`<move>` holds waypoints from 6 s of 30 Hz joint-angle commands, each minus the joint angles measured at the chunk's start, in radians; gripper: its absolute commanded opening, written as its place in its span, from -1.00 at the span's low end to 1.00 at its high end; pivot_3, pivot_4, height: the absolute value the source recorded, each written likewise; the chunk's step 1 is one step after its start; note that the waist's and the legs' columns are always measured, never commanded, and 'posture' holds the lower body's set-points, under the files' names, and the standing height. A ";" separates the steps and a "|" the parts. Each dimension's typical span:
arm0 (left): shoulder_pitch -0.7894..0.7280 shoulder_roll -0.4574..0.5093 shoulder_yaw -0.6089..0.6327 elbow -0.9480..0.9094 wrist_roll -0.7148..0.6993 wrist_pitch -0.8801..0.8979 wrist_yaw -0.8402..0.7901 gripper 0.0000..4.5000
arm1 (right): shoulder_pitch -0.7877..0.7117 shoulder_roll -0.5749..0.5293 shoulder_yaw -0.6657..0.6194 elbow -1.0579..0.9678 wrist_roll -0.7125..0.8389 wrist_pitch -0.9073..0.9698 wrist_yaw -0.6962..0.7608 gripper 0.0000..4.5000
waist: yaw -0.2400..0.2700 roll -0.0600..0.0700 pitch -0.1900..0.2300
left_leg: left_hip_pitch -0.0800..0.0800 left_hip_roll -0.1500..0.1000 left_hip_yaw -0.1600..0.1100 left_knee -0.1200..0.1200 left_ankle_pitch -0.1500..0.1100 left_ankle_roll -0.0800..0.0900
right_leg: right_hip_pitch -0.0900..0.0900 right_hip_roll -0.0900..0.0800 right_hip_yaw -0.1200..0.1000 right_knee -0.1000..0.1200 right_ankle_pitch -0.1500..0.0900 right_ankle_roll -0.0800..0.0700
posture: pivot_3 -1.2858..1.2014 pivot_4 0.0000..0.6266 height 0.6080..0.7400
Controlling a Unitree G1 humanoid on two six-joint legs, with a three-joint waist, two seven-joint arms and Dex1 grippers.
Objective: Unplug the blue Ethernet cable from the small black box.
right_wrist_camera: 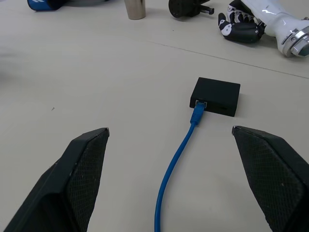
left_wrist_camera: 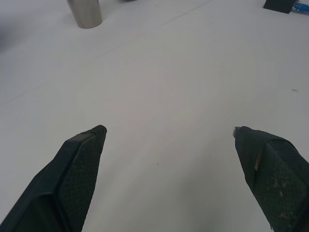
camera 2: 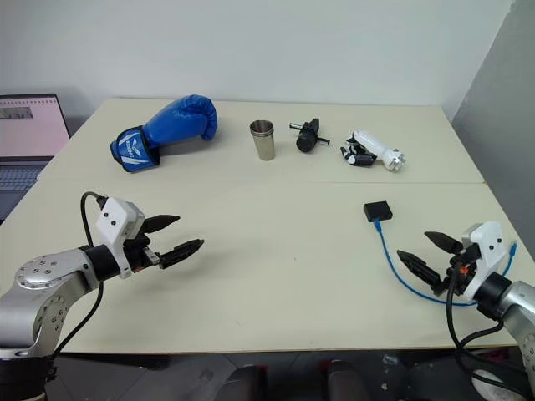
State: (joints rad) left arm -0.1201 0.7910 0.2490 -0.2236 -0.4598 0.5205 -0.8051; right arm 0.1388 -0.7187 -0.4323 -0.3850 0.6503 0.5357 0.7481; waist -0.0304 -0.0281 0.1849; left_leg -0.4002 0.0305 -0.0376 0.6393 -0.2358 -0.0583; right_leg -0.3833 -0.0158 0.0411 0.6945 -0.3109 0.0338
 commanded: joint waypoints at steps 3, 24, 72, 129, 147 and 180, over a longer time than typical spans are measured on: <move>-0.003 0.012 0.032 -0.046 -0.016 -0.002 -0.006 0.99 | -0.013 -0.007 -0.025 -0.001 0.006 -0.024 0.017 0.92 | 0.000 0.000 0.000 | 0.000 0.000 0.000 0.000 0.000 0.000 | 0.000 0.000 0.000 0.000 0.000 0.000 | 0.03 -0.52 1.00; 0.017 0.001 -0.016 -0.088 -0.013 0.016 -0.009 0.99 | -0.049 -0.007 0.050 -0.028 -0.052 0.031 -0.057 0.92 | 0.000 0.000 0.000 | 0.000 0.000 0.000 0.000 0.000 0.000 | 0.000 0.000 0.000 0.000 0.000 0.000 | 0.03 -0.52 1.00; -0.097 -0.030 -0.238 -0.166 -0.073 0.091 -0.157 1.00 | -0.417 0.356 0.367 0.406 -0.507 -0.154 -0.432 -0.80 | -0.002 0.001 0.001 | 0.000 0.000 0.004 0.000 0.000 0.000 | -0.002 0.001 0.000 0.002 0.001 -0.002 | 0.03 -0.52 1.00; -0.306 -0.155 -0.084 0.104 -0.527 0.536 -0.150 -0.64 | -0.779 0.192 0.809 0.487 -0.813 -1.240 0.107 -0.91 | -0.002 0.002 0.002 | 0.000 0.000 -0.004 0.004 0.000 0.000 | -0.001 0.000 -0.001 0.003 0.001 -0.002 | 0.03 -0.52 1.00; -0.345 -0.060 -0.209 0.090 -0.369 0.397 -0.301 -0.64 | -0.632 0.100 0.724 0.075 -0.325 -0.518 0.145 -0.10 | -0.002 0.002 0.002 | 0.000 -0.001 -0.008 0.004 0.000 0.000 | 0.000 -0.001 -0.001 0.003 0.001 -0.002 | 0.03 -0.52 1.00; -0.388 -0.027 -0.220 0.155 -0.304 0.284 -0.470 -0.64 | -0.743 0.271 0.624 0.135 0.058 0.374 0.097 0.55 | -0.003 0.002 0.002 | -0.002 -0.001 -0.005 0.003 0.000 0.000 | -0.002 0.001 -0.003 0.002 0.001 -0.002 | 0.03 -0.52 1.00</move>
State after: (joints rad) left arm -0.4862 0.7626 0.0006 -0.0639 -0.7443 0.8048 -1.2594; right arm -0.5807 -0.4518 0.2164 -0.2290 0.6862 0.9061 0.8298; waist -0.0329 -0.0259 0.1868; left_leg -0.4022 0.0298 -0.0427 0.6423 -0.2359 -0.0581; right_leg -0.3858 -0.0149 0.0380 0.6968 -0.3096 0.0316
